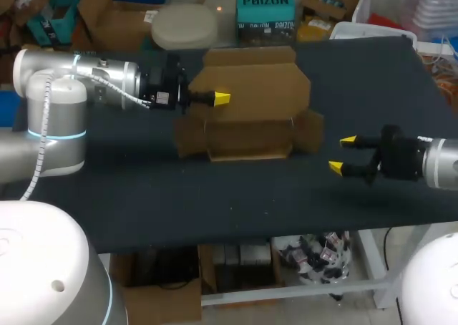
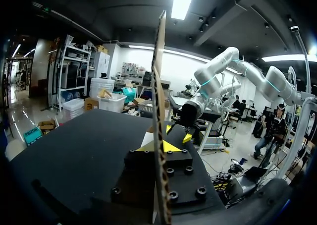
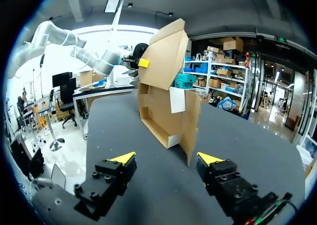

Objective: Assemble the packaging by folding the flat box into shape, placing the metal phone stand inside, and closing the box properly

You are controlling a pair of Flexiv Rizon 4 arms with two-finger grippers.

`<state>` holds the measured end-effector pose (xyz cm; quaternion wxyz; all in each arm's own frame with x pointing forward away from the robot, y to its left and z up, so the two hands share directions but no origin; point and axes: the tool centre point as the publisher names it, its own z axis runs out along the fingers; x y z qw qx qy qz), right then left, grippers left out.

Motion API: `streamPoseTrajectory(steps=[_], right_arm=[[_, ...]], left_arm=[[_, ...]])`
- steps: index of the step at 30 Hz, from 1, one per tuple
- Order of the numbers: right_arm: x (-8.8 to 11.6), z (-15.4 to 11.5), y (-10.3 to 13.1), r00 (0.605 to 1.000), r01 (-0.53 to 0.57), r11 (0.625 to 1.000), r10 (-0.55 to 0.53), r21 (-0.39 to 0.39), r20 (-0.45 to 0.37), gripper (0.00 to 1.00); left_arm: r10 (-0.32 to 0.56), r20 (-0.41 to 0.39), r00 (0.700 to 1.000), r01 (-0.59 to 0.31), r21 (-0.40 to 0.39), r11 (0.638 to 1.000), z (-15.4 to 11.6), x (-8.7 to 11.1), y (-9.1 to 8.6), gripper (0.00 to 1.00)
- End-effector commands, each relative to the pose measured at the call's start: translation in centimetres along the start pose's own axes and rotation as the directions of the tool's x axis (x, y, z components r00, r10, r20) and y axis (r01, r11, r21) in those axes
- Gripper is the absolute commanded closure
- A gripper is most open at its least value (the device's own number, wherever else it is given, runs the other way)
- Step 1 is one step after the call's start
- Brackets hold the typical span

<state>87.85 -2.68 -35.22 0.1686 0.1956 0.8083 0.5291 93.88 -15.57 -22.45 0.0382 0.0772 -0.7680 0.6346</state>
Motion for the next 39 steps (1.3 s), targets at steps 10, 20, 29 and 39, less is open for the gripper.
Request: streamPoseTrajectory(steps=[10, 20, 29, 39], right_arm=[[-2.2, 4.8, 0.3, 0.998, 0.006, 1.0, -0.005, 0.023, -0.059, 0.22], [-3.2, 6.1, 0.5, 0.998, 0.0, 1.0, 0.001, 0.016, -0.063, 0.53], [-3.3, 6.7, 0.7, 0.998, -0.001, 1.0, 0.002, 0.021, -0.057, 0.71], [-2.6, 7.1, 0.9, 0.999, -0.007, 1.0, 0.008, 0.017, -0.036, 1.0]], left_arm=[[0.0, -0.004, 1.0, 0.0, -0.002, 1.0, -0.2, -0.1, 0.3, 1.0], [0.0, -0.004, 1.0, 0.0, -0.002, 1.0, -0.2, -0.1, 0.3, 1.0], [0.0, -0.004, 1.0, 0.0, -0.002, 1.0, -0.2, -0.1, 0.3, 1.0], [0.0, -0.004, 1.0, 0.0, -0.002, 1.0, -0.2, -0.1, 0.3, 1.0]])
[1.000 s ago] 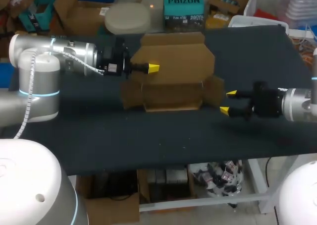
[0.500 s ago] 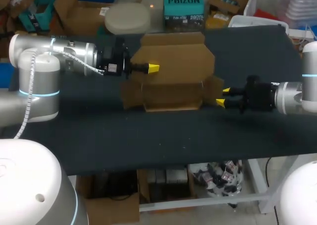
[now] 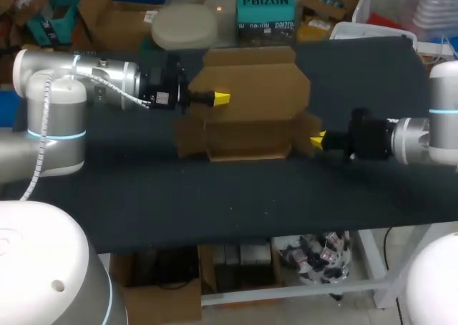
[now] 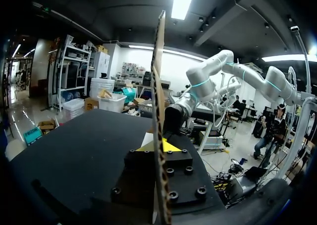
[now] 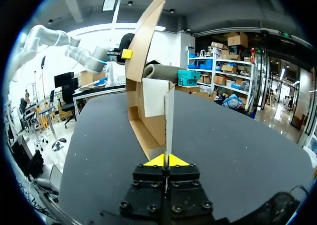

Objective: Assemble the packaging by folding the flat box into shape, placing the metal phone stand inside, and closing the box properly

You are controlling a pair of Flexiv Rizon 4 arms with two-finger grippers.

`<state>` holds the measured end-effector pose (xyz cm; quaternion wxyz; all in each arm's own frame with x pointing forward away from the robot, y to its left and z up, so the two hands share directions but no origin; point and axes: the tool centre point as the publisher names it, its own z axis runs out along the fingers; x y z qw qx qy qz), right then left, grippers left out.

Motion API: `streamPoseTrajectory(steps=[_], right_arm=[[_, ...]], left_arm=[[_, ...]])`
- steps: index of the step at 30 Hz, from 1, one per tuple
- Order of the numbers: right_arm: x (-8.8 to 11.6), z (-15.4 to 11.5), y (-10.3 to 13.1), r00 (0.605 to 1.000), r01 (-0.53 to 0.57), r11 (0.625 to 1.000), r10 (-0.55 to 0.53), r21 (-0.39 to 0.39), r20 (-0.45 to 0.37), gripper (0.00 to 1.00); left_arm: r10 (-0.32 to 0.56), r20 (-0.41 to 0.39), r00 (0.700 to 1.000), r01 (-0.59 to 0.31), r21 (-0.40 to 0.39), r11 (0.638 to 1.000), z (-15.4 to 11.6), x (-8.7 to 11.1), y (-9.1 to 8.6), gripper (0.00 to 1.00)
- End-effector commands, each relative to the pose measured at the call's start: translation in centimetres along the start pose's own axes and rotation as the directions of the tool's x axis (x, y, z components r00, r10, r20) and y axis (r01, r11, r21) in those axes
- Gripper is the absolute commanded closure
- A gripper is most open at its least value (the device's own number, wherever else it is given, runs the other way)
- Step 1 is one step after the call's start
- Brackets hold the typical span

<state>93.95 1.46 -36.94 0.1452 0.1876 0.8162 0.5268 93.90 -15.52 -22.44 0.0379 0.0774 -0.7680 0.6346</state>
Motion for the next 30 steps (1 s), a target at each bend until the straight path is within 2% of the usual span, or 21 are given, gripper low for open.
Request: streamPoseTrajectory(steps=[1, 13, 18, 19, 21, 30], right_arm=[[0.7, 0.2, 0.1, 1.0, 0.0, 1.0, 0.0, -0.002, 0.019, 1.0], [1.9, 0.4, 0.3, 0.994, -0.03, 0.999, 0.031, -0.011, 0.106, 1.0], [2.2, 0.7, 0.3, 0.99, -0.055, 0.998, 0.058, -0.021, 0.128, 0.96], [2.3, 0.8, 0.3, 0.989, -0.058, 0.998, 0.06, -0.021, 0.133, 0.95], [2.4, 0.9, 0.4, 0.988, -0.062, 0.998, 0.064, -0.02, 0.14, 0.84], [3.3, 1.8, 0.6, 0.984, -0.073, 0.997, 0.074, -0.012, 0.165, 0.73]], left_arm=[[0.0, -0.004, 1.0, 0.0, -0.002, 1.0, -0.1, -0.1, 0.3, 1.0], [0.0, -0.004, 1.0, 0.0, -0.002, 1.0, -0.1, -0.1, 0.3, 1.0], [0.0, -0.004, 1.0, 0.0, -0.002, 1.0, -0.1, -0.1, 0.3, 1.0], [0.0, -0.004, 1.0, 0.0, -0.002, 1.0, -0.1, -0.1, 0.3, 1.0], [0.0, -0.004, 1.0, 0.0, -0.002, 1.0, -0.1, -0.1, 0.3, 1.0], [0.0, -0.004, 1.0, 0.0, -0.002, 1.0, -0.1, -0.1, 0.3, 1.0]])
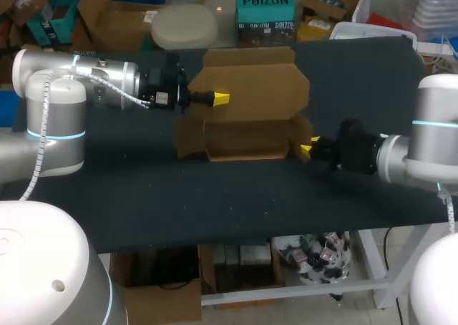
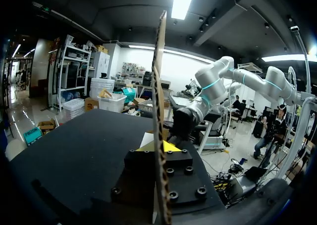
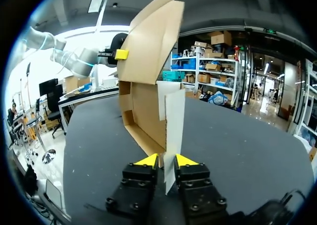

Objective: Assemble the packaging by folding the flat box into shape, placing the metal phone stand inside, and closing the box properly

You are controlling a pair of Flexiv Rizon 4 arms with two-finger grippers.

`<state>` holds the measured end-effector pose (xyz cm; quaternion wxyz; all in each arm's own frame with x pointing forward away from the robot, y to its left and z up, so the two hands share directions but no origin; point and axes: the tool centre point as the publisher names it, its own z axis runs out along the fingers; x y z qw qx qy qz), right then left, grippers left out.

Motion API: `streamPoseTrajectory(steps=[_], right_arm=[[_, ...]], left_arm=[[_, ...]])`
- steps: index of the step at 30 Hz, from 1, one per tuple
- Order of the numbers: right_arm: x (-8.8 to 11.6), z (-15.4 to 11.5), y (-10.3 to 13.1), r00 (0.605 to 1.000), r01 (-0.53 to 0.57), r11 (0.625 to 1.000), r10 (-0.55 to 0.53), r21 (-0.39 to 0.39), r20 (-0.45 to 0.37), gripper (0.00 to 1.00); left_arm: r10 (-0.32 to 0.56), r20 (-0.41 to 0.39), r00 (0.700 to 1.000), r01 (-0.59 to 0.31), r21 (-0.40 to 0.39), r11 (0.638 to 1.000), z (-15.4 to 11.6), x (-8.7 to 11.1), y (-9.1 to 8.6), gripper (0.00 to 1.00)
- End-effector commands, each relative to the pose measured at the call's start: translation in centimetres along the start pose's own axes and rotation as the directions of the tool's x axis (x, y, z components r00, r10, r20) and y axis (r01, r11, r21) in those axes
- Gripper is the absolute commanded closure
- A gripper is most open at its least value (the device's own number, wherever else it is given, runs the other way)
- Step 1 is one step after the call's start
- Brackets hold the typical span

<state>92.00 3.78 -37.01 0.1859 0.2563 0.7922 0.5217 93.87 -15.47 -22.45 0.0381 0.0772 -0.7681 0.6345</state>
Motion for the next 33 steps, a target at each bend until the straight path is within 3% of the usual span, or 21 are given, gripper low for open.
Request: streamPoseTrajectory(steps=[1, 7, 18, 33], right_arm=[[0.7, 0.8, 0.1, 1.0, 0.004, 1.0, -0.004, 0.006, 0.019, 0.72], [1.5, 1.4, 0.2, 1.0, 0.008, 1.0, -0.009, 0.016, 0.023, 0.55], [3.0, 2.3, 0.4, 1.0, 0.02, 0.999, -0.02, 0.027, 0.019, 0.49], [4.8, 3.6, 0.9, 0.999, 0.04, 0.998, -0.041, 0.039, 0.005, 0.21]], left_arm=[[0.0, -0.004, 1.0, 0.0, -0.002, 1.0, -0.1, -0.1, 0.3, 1.0], [0.0, -0.004, 1.0, 0.0, -0.002, 1.0, -0.1, -0.1, 0.3, 1.0], [0.0, -0.004, 1.0, 0.0, -0.002, 1.0, -0.1, -0.1, 0.3, 1.0], [0.0, -0.004, 1.0, 0.0, -0.002, 1.0, -0.1, -0.1, 0.3, 1.0]])
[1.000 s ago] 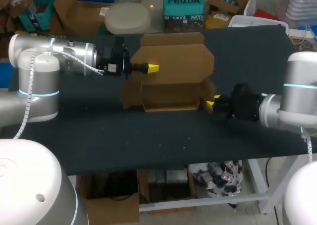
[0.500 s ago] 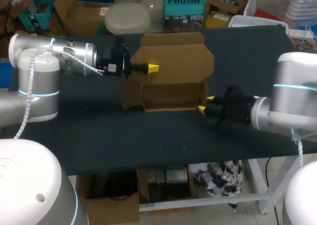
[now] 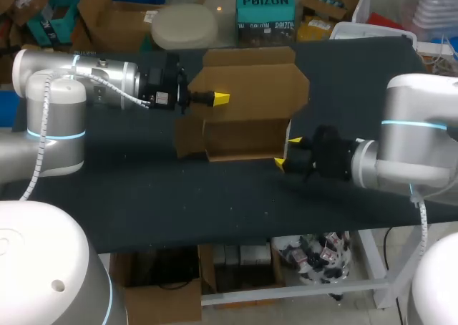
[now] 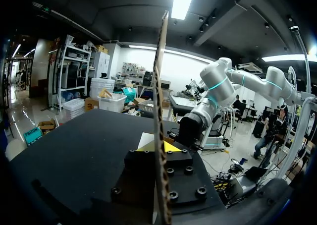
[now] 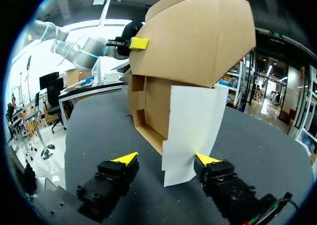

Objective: Assemble the packaging by folding the flat box into shape, placing the metal phone stand inside, and closing the box properly

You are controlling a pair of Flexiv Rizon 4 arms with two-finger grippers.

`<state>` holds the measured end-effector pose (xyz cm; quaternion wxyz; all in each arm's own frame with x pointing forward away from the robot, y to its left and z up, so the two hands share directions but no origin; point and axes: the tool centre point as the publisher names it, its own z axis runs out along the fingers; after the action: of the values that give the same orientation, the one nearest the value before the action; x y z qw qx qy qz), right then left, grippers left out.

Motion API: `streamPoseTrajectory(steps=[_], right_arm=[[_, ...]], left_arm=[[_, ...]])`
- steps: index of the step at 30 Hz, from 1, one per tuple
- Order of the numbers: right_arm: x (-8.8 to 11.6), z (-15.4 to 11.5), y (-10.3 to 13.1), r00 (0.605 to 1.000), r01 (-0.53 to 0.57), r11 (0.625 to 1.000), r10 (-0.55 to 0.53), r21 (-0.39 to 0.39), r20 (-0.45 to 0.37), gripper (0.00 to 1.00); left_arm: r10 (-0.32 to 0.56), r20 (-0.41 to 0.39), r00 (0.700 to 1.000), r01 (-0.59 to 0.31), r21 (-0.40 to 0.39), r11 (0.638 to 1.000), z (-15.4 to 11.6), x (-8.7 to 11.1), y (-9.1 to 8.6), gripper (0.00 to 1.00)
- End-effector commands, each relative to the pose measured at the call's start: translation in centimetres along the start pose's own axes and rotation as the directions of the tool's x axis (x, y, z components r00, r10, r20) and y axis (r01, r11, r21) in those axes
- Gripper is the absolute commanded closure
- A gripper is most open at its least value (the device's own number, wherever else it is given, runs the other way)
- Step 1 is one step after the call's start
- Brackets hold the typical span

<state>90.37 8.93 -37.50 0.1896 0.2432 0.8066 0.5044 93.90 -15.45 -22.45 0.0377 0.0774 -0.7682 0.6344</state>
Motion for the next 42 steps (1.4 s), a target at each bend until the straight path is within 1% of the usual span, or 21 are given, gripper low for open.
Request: streamPoseTrajectory(steps=[1, 4, 7, 10, 21, 29, 37, 41, 42], right_arm=[[0.6, 0.5, 0.0, 1.0, 0.002, 1.0, -0.002, 0.004, 0.01, 0.19], [0.8, 0.3, -0.2, 1.0, 0.004, 1.0, -0.004, 0.012, 0.021, 0.15], [0.9, -0.3, -0.6, 0.999, -0.001, 1.0, 0.0, 0.018, 0.035, 0.15], [0.9, -1.0, -1.0, 0.999, -0.008, 1.0, 0.007, 0.02, 0.052, 0.13], [0.7, -3.5, -2.2, 0.996, -0.017, 0.999, 0.015, 0.032, 0.091, 0.12], [0.0, -5.6, -2.9, 0.994, -0.028, 0.999, 0.024, 0.038, 0.11, 0.09], [-0.8, -7.3, -2.8, 0.994, -0.024, 0.999, 0.021, 0.034, 0.11, 0.11], [-1.3, -8.1, -2.9, 0.994, -0.022, 0.999, 0.018, 0.032, 0.109, 0.09], [-1.4, -8.3, -3.0, 0.994, -0.022, 0.999, 0.018, 0.032, 0.109, 0.11]], left_arm=[[0.0, -0.005, 1.0, 0.0, -0.002, 1.0, -0.1, -0.1, 0.3, 1.0], [0.0, -0.005, 1.0, 0.0, -0.002, 1.0, -0.1, -0.1, 0.3, 1.0], [0.0, -0.005, 1.0, 0.0, -0.002, 1.0, -0.1, -0.1, 0.3, 1.0], [0.0, -0.005, 1.0, 0.0, -0.002, 1.0, -0.1, -0.1, 0.3, 1.0], [0.0, -0.005, 1.0, 0.0, -0.002, 1.0, -0.1, -0.1, 0.3, 1.0], [0.0, -0.005, 1.0, 0.0, -0.002, 1.0, -0.1, -0.1, 0.3, 1.0], [0.0, -0.005, 1.0, 0.0, -0.002, 1.0, -0.1, -0.1, 0.3, 1.0], [0.0, -0.005, 1.0, 0.0, -0.002, 1.0, -0.1, -0.1, 0.3, 1.0], [0.0, -0.005, 1.0, 0.0, -0.002, 1.0, -0.1, -0.1, 0.3, 1.0]])
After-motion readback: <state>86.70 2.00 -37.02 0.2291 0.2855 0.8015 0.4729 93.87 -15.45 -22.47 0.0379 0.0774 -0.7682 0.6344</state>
